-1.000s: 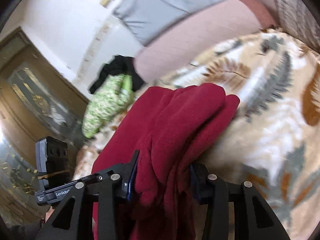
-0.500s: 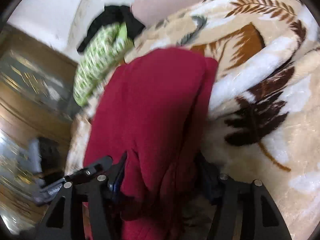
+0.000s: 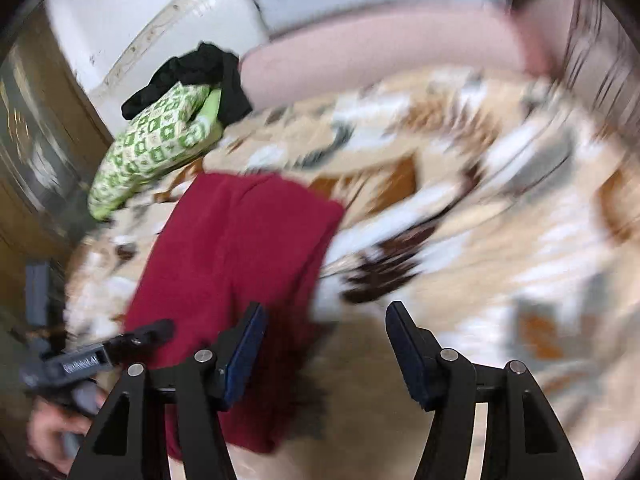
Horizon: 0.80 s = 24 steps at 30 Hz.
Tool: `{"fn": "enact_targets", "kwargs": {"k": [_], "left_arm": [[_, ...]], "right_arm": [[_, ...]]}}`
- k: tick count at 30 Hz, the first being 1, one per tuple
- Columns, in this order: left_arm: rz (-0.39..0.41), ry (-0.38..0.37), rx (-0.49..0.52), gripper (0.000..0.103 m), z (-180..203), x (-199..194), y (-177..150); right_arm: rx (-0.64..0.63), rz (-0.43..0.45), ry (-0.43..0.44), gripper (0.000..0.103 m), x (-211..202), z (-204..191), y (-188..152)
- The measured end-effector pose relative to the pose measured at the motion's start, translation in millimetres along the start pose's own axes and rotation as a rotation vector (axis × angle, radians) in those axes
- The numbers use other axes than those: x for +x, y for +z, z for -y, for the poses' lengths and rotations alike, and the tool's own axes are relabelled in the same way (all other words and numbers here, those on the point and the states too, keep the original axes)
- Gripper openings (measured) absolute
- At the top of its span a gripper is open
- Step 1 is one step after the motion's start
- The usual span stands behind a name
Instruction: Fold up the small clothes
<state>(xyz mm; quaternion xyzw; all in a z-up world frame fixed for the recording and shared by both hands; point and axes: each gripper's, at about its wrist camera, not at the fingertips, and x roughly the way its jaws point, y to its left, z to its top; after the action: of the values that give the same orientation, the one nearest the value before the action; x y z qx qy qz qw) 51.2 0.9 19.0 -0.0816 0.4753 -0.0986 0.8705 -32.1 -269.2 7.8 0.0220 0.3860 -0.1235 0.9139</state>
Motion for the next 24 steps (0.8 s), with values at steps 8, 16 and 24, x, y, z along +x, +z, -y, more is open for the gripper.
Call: {"fn": "enact_targets", "kwargs": {"k": [8, 16, 24], "left_arm": [[0.056, 0.196, 0.149, 0.08, 9.0, -34.9, -42.4], [0.05, 0.206, 0.204, 0.08, 25.3, -47.1, -65.7], [0.046, 0.228, 0.221, 0.08, 29.4, -42.6, -66.5]], "right_arm": [[-0.286, 0.12, -0.131, 0.06, -63.0, -74.4, -51.3], [-0.243, 0.116, -0.168, 0.06, -71.4, -73.3, -70.6], [-0.24, 0.113, -0.151, 0.06, -73.6, -71.8, -72.9]]}}
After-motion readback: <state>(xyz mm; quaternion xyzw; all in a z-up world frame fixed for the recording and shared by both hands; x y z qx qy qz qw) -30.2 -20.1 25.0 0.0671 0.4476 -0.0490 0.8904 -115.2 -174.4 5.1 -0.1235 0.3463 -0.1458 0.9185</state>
